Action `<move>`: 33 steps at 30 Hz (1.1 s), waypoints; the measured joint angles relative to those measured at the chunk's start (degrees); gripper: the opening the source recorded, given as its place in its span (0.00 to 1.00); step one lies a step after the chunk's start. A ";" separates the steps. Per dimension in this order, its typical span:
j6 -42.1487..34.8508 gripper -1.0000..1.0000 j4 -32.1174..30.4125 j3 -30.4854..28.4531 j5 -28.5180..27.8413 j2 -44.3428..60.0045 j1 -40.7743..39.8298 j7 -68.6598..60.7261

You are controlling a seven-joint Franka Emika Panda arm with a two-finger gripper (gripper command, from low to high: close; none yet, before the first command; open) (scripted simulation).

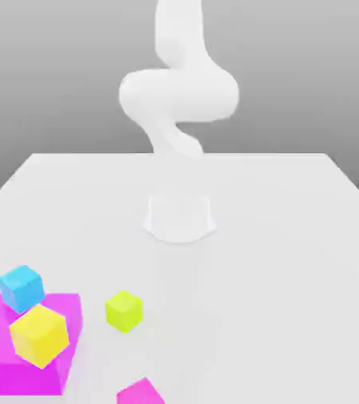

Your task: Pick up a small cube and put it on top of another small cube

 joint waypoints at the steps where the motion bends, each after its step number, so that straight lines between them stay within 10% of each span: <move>1: 1.54 0.50 -1.65 -0.05 -0.12 1.98 -0.72 0.99; 18: 29.16 0.50 -29.98 -2.92 -0.39 38.35 -12.04 17.18; 26: 43.01 0.50 -28.95 -0.44 2.68 55.58 -14.48 15.97; 27: 44.05 0.00 -28.72 -0.29 2.72 56.86 -14.61 15.96; 33: 44.64 0.00 -28.60 -0.18 2.53 57.50 -14.74 16.14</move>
